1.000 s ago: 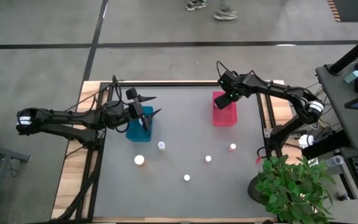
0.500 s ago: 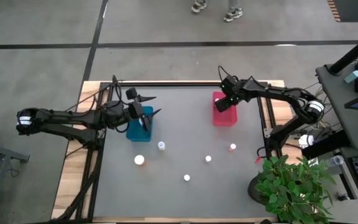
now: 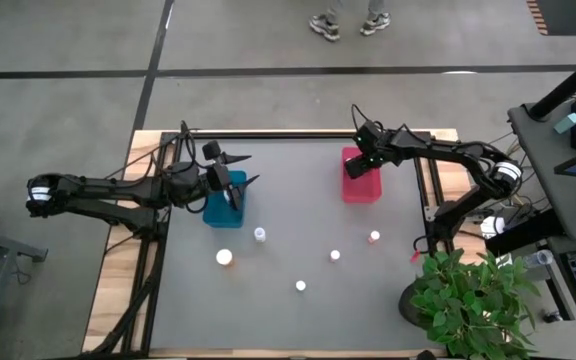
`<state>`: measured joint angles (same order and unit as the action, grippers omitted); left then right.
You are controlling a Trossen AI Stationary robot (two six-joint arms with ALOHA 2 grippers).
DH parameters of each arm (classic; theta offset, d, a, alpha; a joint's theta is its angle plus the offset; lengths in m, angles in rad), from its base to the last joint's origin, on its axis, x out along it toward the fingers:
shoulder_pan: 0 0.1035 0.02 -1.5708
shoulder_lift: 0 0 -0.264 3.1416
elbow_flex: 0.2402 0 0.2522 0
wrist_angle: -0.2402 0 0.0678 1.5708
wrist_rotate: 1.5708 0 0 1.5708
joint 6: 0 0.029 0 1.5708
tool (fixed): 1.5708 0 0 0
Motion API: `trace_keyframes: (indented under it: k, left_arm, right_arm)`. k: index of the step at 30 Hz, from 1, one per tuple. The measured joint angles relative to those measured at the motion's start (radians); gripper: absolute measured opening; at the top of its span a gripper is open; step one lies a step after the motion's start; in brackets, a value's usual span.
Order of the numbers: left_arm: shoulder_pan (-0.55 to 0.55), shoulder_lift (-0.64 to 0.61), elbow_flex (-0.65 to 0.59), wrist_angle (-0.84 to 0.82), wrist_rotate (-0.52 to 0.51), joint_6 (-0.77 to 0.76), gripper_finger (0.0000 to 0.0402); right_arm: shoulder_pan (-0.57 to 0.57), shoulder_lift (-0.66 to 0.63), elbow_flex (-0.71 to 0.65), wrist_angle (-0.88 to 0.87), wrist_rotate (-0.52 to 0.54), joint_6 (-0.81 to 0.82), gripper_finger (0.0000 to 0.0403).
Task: Pick and place medicine bottles into bin by pill shape (circle, oval)
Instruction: Put the top pink tablet bottle into the red bin, then put the orange capsule bottle into the blue bin
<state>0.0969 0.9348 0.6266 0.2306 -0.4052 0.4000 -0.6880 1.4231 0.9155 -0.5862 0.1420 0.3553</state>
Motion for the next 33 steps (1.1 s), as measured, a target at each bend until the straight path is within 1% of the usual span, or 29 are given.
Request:
trace_keyframes:
  k: [7,14,20,26,29,33]
  left_arm:
    - [0.0,0.0,0.0,-0.001,0.0,0.0,0.0238]
    - [0.0,0.0,0.0,-0.001,0.0,0.0,0.0238]
    - [0.0,0.0,0.0,-0.001,0.0,0.0,0.0238]
    - [0.0,0.0,0.0,0.0,0.0,0.0,0.0238]
    - [0.0,0.0,0.0,0.0,0.0,0.0,0.0238]
    - [0.0,0.0,0.0,0.0,0.0,0.0,0.0238]
  right_arm:
    - [0.0,0.0,-0.018,0.004,0.0,0.003,0.0107]
    - [0.0,-0.001,-0.046,0.061,0.006,0.017,0.011]
    - [0.0,0.0,-0.042,0.056,0.012,0.019,0.0148]
    - [0.0,0.0,-0.002,0.058,0.015,0.019,0.0187]
    - [0.0,0.0,0.025,0.051,0.015,0.019,0.0197]
    - [0.008,-0.001,0.076,0.005,0.016,0.019,0.02]
